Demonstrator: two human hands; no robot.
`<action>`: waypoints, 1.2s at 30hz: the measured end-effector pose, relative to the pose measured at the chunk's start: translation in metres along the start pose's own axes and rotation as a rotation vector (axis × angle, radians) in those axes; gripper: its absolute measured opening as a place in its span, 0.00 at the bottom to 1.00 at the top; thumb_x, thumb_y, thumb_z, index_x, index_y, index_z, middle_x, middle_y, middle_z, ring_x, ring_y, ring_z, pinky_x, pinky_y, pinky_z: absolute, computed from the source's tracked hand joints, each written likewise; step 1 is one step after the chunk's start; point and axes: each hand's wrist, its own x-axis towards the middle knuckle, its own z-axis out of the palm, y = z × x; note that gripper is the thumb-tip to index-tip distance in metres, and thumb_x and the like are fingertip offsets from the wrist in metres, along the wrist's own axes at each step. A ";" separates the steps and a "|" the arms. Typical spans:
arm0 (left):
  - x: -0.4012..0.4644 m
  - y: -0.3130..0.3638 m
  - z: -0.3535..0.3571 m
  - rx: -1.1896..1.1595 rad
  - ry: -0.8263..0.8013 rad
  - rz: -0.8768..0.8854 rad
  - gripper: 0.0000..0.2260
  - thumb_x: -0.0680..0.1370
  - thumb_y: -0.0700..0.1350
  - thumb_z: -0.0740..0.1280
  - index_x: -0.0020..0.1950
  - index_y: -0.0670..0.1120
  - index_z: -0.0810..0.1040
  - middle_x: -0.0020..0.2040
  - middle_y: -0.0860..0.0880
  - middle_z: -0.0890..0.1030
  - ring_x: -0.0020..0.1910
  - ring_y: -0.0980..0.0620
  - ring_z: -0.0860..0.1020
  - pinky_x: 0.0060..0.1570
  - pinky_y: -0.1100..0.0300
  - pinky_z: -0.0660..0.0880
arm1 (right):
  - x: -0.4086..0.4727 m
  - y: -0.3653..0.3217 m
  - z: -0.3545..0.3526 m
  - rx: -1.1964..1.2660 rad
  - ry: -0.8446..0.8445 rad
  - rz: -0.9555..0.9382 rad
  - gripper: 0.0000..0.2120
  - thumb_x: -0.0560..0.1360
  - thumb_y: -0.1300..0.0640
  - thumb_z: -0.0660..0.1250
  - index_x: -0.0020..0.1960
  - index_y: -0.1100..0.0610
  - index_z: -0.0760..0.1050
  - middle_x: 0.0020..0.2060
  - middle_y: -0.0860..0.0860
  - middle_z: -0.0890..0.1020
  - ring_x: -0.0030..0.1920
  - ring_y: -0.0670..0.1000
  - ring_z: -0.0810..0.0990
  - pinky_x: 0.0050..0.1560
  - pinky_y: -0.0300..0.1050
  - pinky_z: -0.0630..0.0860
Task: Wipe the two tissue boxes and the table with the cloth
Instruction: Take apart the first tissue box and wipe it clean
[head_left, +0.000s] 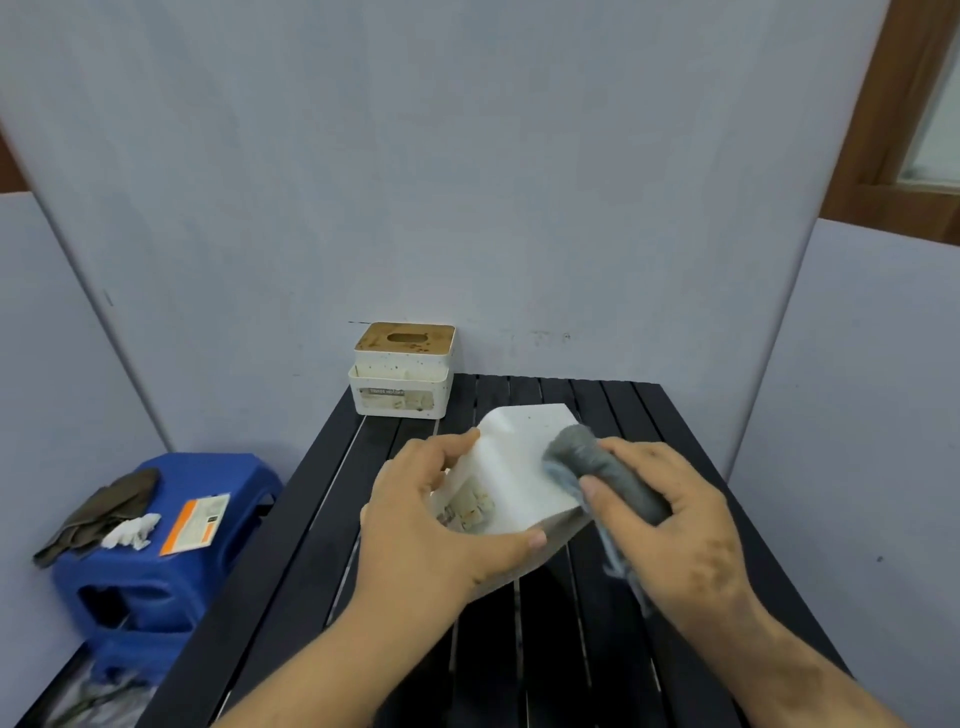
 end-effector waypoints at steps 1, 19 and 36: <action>0.000 -0.001 -0.002 -0.001 0.004 -0.010 0.36 0.50 0.64 0.78 0.57 0.67 0.75 0.55 0.62 0.78 0.59 0.59 0.75 0.57 0.48 0.77 | 0.003 0.004 -0.002 -0.032 0.057 0.059 0.17 0.74 0.59 0.75 0.54 0.38 0.81 0.49 0.41 0.80 0.49 0.49 0.83 0.46 0.54 0.84; -0.012 -0.003 -0.014 -0.008 -0.028 0.028 0.34 0.49 0.61 0.79 0.54 0.67 0.76 0.53 0.62 0.80 0.53 0.62 0.78 0.46 0.64 0.77 | -0.008 -0.020 0.017 -0.095 -0.124 -0.167 0.15 0.71 0.61 0.77 0.55 0.48 0.84 0.48 0.43 0.81 0.50 0.46 0.83 0.51 0.38 0.80; -0.009 -0.005 -0.016 0.110 -0.079 -0.008 0.37 0.49 0.64 0.76 0.57 0.67 0.73 0.55 0.63 0.78 0.57 0.59 0.75 0.53 0.63 0.70 | 0.038 -0.001 0.031 -0.290 0.003 -0.031 0.14 0.73 0.50 0.74 0.58 0.43 0.79 0.51 0.43 0.77 0.53 0.45 0.78 0.57 0.42 0.78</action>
